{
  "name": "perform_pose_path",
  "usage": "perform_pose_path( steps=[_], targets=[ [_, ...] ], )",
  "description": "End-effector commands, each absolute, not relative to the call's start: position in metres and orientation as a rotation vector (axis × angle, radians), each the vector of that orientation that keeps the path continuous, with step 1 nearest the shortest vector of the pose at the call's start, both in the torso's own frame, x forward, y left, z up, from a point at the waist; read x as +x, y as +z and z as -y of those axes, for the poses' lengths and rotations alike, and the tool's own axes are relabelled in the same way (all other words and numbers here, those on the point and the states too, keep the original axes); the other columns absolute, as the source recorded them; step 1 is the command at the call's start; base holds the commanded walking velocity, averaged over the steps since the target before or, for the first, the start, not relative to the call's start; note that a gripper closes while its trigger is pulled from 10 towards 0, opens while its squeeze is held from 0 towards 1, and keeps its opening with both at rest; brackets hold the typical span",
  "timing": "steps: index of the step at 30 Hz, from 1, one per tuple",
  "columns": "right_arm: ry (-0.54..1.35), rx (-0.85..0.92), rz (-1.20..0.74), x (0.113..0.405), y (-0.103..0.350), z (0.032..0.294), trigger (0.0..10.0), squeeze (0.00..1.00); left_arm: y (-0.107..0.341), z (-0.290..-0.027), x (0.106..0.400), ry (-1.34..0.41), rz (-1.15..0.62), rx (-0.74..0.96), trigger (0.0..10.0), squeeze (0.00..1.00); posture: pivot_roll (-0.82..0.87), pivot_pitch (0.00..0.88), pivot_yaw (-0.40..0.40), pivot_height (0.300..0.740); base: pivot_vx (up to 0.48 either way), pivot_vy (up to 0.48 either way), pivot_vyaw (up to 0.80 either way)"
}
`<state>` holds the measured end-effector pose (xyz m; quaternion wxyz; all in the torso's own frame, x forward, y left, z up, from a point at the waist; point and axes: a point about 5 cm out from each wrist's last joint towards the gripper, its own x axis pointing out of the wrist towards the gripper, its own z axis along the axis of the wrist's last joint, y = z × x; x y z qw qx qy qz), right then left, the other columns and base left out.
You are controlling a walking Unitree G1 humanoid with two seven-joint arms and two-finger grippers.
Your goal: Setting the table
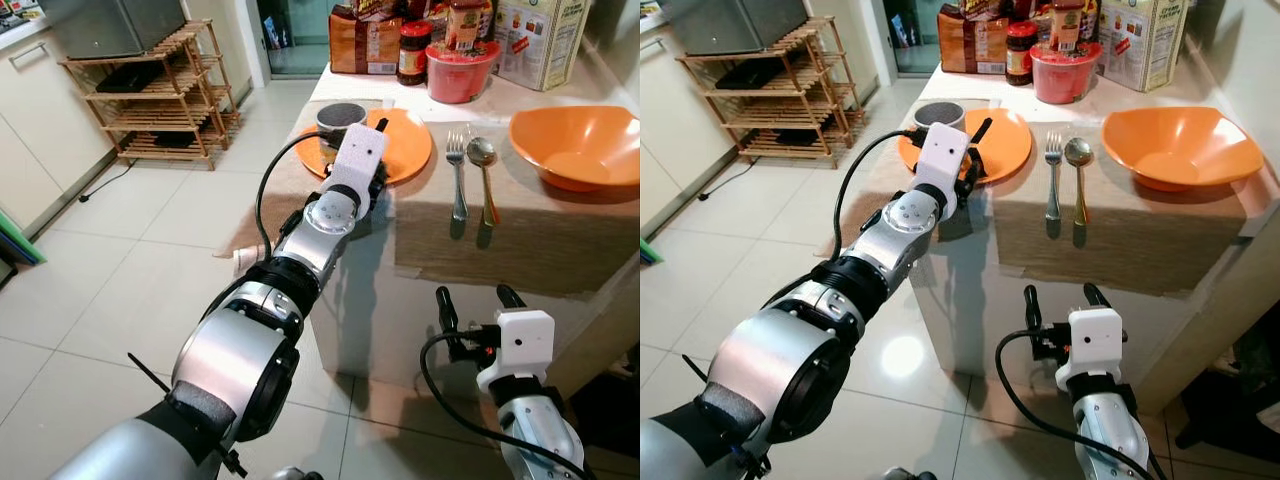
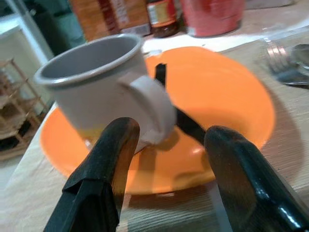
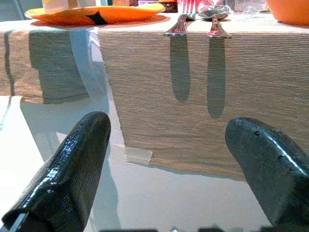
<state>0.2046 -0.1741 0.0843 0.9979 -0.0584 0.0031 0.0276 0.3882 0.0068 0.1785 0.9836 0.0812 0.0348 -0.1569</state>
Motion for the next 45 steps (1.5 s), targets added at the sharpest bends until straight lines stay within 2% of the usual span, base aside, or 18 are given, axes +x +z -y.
perform_pose_path(
  steps=[1,6,10,13,22,27,36,38,41,45],
  targets=[
    [0.061,-0.114,-0.001,0.206,0.085,0.172,10.0,0.00,0.173,0.007,0.382,-0.311,-0.103,0.142,10.0,0.00,-0.17,0.000,0.156,0.740,0.000,0.000,0.00],
    [0.060,-0.114,0.001,0.206,0.086,0.172,10.0,0.00,0.165,0.005,0.380,-0.282,-0.149,0.116,10.0,0.00,-0.17,0.000,0.156,0.740,0.000,0.000,0.00],
    [0.063,-0.116,0.003,0.206,0.086,0.172,10.0,0.00,0.173,0.012,0.380,-0.300,-0.129,0.049,10.0,0.00,-0.18,0.000,0.159,0.740,0.000,0.000,0.00],
    [0.060,-0.115,0.008,0.207,0.088,0.172,10.0,0.00,0.178,0.011,0.382,-0.310,-0.098,0.064,10.0,0.00,-0.18,0.000,0.163,0.740,0.000,0.000,0.00],
    [0.043,-0.097,0.033,0.210,0.092,0.171,10.0,0.00,0.162,-0.025,0.383,-0.341,-0.020,0.134,10.0,0.00,-0.14,0.000,0.156,0.740,0.000,0.000,0.00],
    [0.032,-0.094,0.056,0.215,0.097,0.173,10.0,0.00,0.154,-0.039,0.371,-0.421,0.076,0.106,10.0,0.00,-0.11,0.000,0.150,0.740,0.000,0.000,0.00],
    [0.005,-0.095,0.080,0.222,0.102,0.176,10.0,0.00,0.141,-0.082,0.353,-0.379,0.128,0.063,10.0,0.00,-0.08,0.000,0.142,0.740,0.000,0.000,0.00],
    [0.003,-0.094,0.083,0.223,0.102,0.176,10.0,0.00,0.141,-0.095,0.342,-0.385,0.170,0.058,10.0,0.00,-0.08,0.000,0.140,0.740,0.000,0.000,0.00],
    [-0.002,-0.091,0.086,0.225,0.103,0.177,10.0,0.00,0.136,-0.099,0.330,-0.418,0.170,0.053,10.0,0.00,-0.07,0.000,0.134,0.740,0.000,0.000,0.00],
    [-0.001,-0.086,0.086,0.227,0.103,0.177,10.0,0.00,0.137,-0.094,0.330,-0.422,0.163,0.033,10.0,0.00,-0.07,0.000,0.130,0.740,0.000,0.000,0.00]
  ],
)
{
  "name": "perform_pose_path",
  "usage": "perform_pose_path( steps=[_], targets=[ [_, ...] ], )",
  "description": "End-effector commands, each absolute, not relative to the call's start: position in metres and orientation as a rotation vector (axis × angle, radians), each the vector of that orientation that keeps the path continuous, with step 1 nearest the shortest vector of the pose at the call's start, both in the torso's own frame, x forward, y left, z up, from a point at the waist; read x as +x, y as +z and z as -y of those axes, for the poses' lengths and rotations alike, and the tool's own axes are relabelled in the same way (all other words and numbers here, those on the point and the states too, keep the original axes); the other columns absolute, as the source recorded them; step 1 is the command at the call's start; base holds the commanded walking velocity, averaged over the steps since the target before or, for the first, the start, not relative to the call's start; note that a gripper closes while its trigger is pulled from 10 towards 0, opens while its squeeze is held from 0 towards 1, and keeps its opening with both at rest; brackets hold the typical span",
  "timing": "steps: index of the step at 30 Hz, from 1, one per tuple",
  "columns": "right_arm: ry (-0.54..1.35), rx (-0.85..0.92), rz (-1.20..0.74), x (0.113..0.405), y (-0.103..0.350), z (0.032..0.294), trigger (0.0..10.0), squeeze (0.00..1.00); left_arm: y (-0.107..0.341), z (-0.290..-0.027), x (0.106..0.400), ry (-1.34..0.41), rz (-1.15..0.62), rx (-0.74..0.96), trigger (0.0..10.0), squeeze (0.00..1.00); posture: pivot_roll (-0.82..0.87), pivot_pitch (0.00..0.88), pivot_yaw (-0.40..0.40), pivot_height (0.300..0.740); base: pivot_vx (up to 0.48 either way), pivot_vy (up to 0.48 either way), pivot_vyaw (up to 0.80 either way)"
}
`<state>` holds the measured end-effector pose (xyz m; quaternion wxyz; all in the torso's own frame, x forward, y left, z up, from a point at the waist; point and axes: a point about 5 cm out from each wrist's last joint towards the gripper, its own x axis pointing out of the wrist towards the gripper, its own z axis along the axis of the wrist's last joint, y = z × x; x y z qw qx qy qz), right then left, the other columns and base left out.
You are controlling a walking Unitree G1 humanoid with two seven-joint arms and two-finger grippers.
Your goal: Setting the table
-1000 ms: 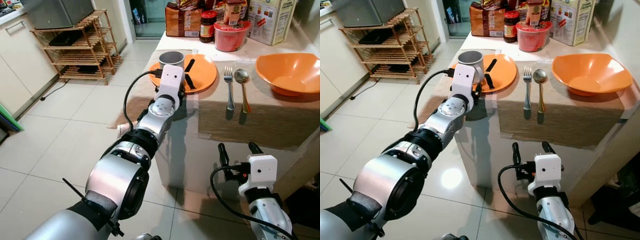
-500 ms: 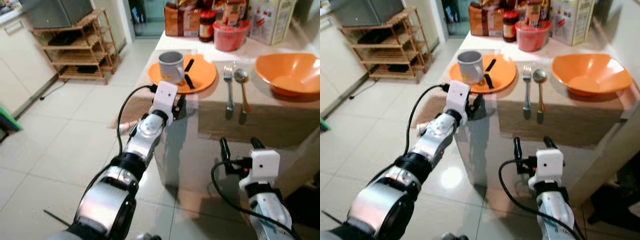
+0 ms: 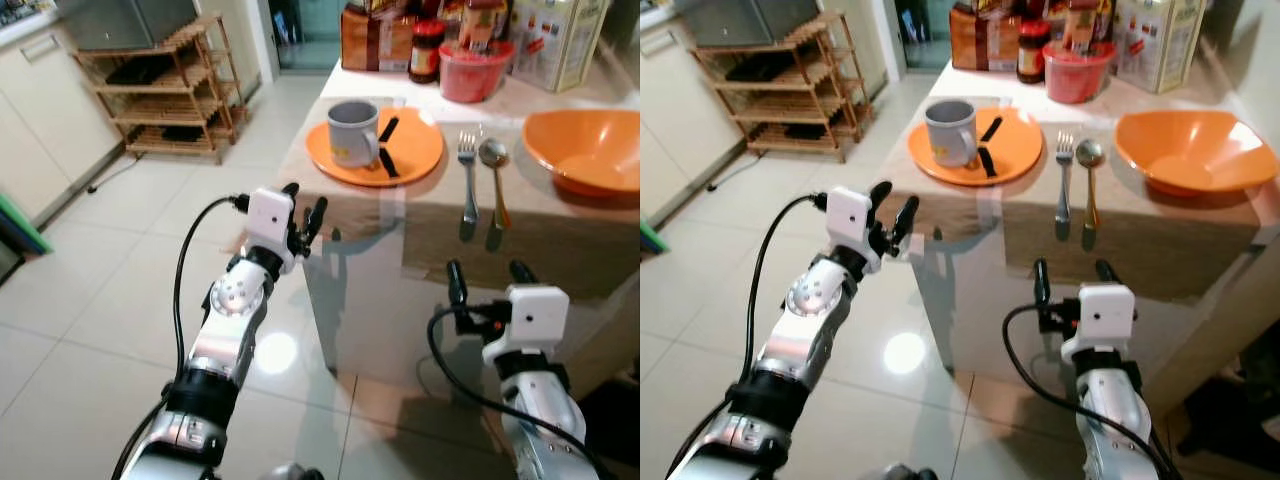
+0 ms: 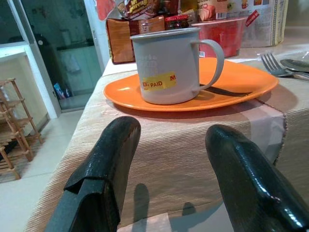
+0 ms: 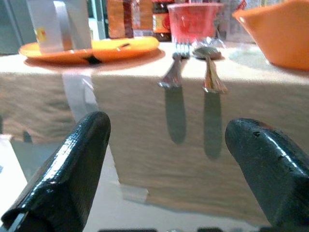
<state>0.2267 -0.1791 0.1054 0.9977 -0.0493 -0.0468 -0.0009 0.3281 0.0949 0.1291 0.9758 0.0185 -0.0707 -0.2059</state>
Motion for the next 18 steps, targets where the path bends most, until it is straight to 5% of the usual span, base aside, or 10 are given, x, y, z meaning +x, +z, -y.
perform_pose_path(
  steps=[1,10,18],
  targets=[
    [0.003,-0.084,0.084,0.229,0.103,0.176,10.0,0.00,0.138,-0.092,0.330,-0.426,0.165,0.030,10.0,0.00,-0.07,0.000,0.128,0.740,0.000,0.000,0.00],
    [-0.021,-0.067,0.104,0.235,0.112,0.179,10.0,0.00,0.137,-0.091,0.329,-0.406,0.136,-0.005,10.0,0.00,-0.08,0.000,0.119,0.740,0.000,0.000,0.00],
    [-0.083,-0.022,0.103,0.235,0.109,0.188,10.0,0.00,0.122,-0.123,0.331,-0.272,0.080,-0.081,10.0,0.00,-0.07,0.000,0.113,0.740,0.000,0.000,0.00]
  ],
)
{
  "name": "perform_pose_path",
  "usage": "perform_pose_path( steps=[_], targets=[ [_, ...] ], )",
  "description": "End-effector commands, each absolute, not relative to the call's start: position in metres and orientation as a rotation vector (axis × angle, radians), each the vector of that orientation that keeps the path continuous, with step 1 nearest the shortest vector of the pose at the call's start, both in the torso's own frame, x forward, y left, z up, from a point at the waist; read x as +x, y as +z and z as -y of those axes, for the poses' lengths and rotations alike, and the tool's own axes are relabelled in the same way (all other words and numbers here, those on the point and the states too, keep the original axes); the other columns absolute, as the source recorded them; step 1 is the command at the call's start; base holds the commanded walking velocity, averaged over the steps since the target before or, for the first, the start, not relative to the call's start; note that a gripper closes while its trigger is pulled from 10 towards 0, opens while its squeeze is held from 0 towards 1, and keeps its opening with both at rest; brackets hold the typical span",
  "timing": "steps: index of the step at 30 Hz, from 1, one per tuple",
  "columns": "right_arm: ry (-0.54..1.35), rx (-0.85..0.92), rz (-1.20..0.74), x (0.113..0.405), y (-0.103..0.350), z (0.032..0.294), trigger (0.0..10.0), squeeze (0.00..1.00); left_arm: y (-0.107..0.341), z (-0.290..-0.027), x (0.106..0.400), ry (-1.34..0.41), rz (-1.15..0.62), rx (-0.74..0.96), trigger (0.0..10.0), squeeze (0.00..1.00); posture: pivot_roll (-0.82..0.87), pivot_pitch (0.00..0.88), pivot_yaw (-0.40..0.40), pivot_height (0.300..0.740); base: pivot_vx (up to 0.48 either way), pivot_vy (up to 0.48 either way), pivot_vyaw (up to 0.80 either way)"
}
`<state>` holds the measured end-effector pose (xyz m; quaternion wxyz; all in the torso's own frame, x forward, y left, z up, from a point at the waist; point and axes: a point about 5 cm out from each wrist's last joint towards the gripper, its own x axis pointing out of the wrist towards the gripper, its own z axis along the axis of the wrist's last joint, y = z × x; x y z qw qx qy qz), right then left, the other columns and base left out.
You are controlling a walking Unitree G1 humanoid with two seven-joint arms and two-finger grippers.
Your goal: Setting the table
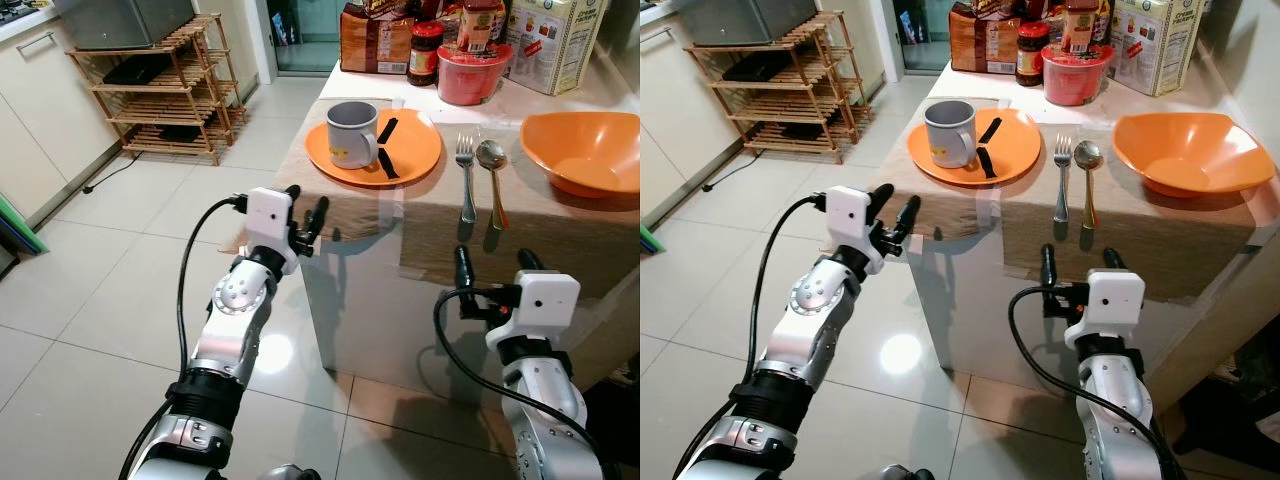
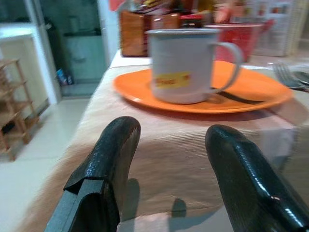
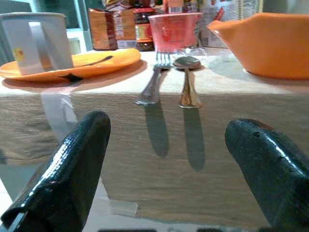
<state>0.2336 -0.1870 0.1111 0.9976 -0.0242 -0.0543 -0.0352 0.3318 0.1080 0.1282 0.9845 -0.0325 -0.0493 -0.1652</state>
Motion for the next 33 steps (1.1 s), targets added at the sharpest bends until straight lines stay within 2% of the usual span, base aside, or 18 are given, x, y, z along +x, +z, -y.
perform_pose_path(
  steps=[1,4,14,33],
  targets=[
    [-0.089,-0.017,0.102,0.235,0.108,0.189,10.0,0.00,0.118,-0.128,0.330,-0.247,0.065,-0.083,10.0,0.00,-0.07,0.000,0.113,0.740,0.000,0.000,0.00],
    [-0.095,-0.005,0.091,0.236,0.106,0.191,10.0,0.00,0.113,-0.131,0.328,-0.225,0.030,-0.115,10.0,0.00,-0.06,0.000,0.104,0.740,0.000,0.000,0.00],
    [-0.081,-0.009,0.082,0.240,0.104,0.191,10.0,0.00,0.122,-0.118,0.334,-0.251,0.042,-0.148,10.0,0.00,-0.07,0.000,0.097,0.740,0.000,0.000,0.00],
    [-0.029,-0.034,0.071,0.247,0.105,0.187,10.0,0.00,0.126,-0.108,0.335,-0.275,0.063,-0.054,10.0,0.00,-0.06,0.000,0.083,0.740,0.000,-0.018,0.00]
  ],
)
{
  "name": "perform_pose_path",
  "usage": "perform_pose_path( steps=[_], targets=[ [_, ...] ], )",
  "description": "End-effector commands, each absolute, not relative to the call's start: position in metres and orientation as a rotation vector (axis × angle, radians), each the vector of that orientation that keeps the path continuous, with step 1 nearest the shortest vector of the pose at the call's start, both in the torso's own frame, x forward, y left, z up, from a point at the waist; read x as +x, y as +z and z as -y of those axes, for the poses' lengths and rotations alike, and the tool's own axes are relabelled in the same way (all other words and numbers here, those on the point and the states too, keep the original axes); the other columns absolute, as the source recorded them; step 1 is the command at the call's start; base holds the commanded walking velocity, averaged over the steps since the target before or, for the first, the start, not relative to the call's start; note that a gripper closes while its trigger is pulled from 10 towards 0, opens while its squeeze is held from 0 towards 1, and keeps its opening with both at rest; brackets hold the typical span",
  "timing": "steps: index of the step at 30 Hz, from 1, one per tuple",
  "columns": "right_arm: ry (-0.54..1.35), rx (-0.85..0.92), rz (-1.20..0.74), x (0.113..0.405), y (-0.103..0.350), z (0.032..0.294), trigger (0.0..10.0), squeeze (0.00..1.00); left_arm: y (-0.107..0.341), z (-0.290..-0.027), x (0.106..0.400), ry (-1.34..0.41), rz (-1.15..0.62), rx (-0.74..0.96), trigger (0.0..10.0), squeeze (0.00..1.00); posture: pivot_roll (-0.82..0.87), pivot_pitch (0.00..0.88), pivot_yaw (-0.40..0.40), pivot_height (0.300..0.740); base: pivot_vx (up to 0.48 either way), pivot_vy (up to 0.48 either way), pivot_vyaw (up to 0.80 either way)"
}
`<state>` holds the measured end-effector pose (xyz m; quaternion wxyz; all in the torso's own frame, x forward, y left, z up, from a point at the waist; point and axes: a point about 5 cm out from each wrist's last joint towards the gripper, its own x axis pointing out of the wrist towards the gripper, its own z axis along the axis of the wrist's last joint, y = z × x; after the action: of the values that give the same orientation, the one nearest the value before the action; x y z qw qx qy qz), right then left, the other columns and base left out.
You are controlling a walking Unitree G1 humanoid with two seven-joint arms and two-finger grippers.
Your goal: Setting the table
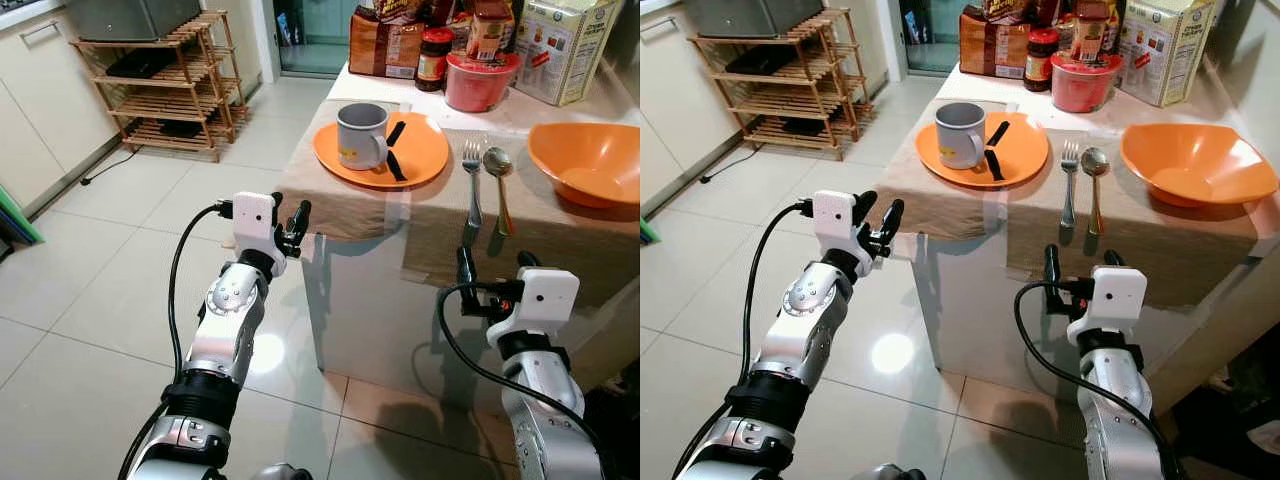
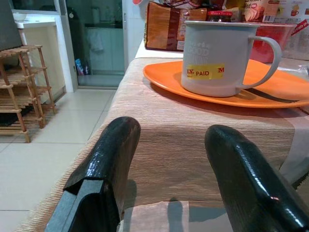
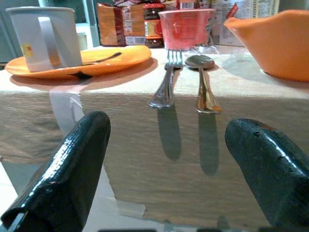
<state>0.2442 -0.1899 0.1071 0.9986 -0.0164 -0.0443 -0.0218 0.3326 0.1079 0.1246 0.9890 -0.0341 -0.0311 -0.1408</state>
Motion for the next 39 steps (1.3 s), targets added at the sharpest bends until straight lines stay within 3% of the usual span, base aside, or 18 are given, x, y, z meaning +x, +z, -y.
perform_pose_path(
  steps=[1,16,39],
  targets=[
    [-0.025,-0.035,0.069,0.247,0.105,0.186,10.0,0.00,0.126,-0.108,0.336,-0.274,0.061,-0.054,10.0,0.00,-0.06,0.000,0.082,0.740,0.000,-0.341,0.00],
    [-0.015,-0.046,0.048,0.248,0.102,0.187,10.0,0.00,0.126,-0.101,0.340,-0.252,0.048,-0.065,10.0,0.00,-0.07,0.000,0.075,0.740,0.000,-0.420,0.27],
    [-0.010,-0.047,0.060,0.252,0.105,0.183,10.0,0.00,0.128,-0.096,0.347,-0.260,0.043,-0.054,10.0,0.00,-0.06,0.000,0.065,0.740,0.000,0.000,0.00]
  ],
)
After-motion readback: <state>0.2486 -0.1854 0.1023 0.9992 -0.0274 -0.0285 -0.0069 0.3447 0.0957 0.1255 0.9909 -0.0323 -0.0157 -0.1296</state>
